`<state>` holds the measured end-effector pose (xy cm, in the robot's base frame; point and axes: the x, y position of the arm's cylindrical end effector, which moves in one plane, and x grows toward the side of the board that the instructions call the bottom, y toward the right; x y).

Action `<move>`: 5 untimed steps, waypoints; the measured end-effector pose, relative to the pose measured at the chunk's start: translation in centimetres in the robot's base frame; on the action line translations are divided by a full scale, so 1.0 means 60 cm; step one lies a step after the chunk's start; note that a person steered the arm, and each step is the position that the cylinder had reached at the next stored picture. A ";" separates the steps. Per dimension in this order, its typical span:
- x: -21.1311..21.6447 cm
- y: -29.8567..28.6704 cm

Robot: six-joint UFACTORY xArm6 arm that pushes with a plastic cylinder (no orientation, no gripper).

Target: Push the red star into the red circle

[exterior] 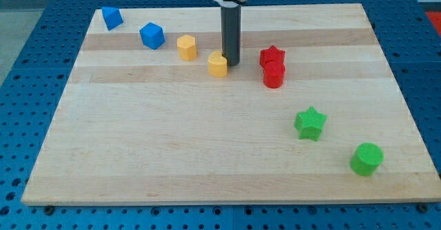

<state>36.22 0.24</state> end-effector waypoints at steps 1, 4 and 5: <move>0.005 0.000; -0.058 0.078; -0.063 0.143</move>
<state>32.46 8.79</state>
